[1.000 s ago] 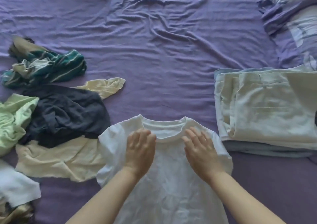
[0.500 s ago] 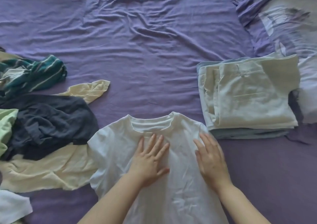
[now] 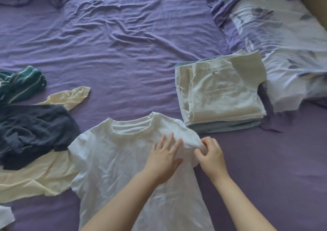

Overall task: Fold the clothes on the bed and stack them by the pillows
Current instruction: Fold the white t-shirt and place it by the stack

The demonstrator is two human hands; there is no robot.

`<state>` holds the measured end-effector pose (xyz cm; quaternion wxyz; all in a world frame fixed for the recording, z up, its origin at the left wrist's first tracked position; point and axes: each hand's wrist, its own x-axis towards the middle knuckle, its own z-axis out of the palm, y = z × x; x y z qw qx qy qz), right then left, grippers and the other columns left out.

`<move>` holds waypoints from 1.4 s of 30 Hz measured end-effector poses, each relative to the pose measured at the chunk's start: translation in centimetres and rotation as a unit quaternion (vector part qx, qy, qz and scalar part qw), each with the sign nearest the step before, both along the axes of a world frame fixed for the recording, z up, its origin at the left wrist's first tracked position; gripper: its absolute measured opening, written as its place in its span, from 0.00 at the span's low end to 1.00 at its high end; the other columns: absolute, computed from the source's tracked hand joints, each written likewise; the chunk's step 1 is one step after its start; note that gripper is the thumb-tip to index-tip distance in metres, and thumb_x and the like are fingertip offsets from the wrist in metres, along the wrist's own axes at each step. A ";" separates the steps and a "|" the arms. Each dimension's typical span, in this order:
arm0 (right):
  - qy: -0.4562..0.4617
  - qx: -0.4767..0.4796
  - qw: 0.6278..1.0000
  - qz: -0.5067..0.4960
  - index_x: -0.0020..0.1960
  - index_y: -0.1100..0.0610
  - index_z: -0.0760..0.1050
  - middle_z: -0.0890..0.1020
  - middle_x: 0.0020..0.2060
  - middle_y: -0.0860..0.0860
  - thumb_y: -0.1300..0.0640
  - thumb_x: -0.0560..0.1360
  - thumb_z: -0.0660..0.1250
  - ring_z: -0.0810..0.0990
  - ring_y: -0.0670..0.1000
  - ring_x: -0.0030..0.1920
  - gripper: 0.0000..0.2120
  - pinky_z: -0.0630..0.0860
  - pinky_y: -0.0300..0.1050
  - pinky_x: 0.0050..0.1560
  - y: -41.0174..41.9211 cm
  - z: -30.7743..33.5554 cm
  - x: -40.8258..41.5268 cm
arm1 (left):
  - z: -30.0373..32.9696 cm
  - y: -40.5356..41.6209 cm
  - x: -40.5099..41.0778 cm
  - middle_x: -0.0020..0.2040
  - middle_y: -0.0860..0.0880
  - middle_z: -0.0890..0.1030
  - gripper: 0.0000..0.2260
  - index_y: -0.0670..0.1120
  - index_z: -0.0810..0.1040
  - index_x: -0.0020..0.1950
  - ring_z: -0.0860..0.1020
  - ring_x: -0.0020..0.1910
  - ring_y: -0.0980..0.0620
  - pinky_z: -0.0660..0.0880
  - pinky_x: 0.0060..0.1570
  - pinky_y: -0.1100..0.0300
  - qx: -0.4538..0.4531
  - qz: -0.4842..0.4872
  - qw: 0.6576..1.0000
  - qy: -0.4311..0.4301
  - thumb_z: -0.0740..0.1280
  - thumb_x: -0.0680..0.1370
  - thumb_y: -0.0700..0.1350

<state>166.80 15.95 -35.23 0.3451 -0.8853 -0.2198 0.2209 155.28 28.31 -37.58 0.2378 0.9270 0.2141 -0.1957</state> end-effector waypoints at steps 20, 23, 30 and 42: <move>0.008 -0.033 0.992 0.120 0.71 0.54 0.63 0.61 0.74 0.49 0.58 0.80 0.55 0.70 0.54 0.67 0.19 0.72 0.51 0.58 -2.7 -1.9 -2.0 | -0.1 3.1 5.6 0.72 0.44 0.65 0.19 0.53 0.66 0.73 0.68 0.67 0.44 0.69 0.62 0.53 -0.049 0.121 0.987 -0.091 0.58 0.82 0.42; 0.022 -0.121 0.985 0.121 0.75 0.52 0.55 0.61 0.73 0.48 0.58 0.79 0.56 0.69 0.54 0.66 0.26 0.72 0.49 0.55 -1.5 -2.2 -1.4 | -0.4 2.9 5.9 0.72 0.45 0.63 0.20 0.53 0.67 0.72 0.68 0.67 0.46 0.70 0.58 0.56 -0.040 0.114 0.988 -0.096 0.61 0.80 0.41; -0.057 -0.172 0.966 0.183 0.73 0.53 0.59 0.69 0.66 0.47 0.54 0.78 0.58 0.72 0.51 0.61 0.24 0.71 0.48 0.50 -1.0 -3.0 -3.8 | 0.1 2.5 5.8 0.59 0.48 0.68 0.25 0.50 0.69 0.65 0.70 0.58 0.51 0.70 0.57 0.58 -0.152 0.218 0.961 -0.078 0.72 0.71 0.51; 0.052 -0.156 0.982 0.089 0.71 0.52 0.64 0.75 0.60 0.49 0.50 0.77 0.62 0.74 0.52 0.59 0.23 0.72 0.47 0.51 -1.7 -3.4 -2.2 | -0.1 2.6 2.0 0.78 0.55 0.46 0.31 0.62 0.58 0.75 0.38 0.77 0.48 0.40 0.74 0.48 0.083 -0.173 0.980 -0.052 0.56 0.75 0.38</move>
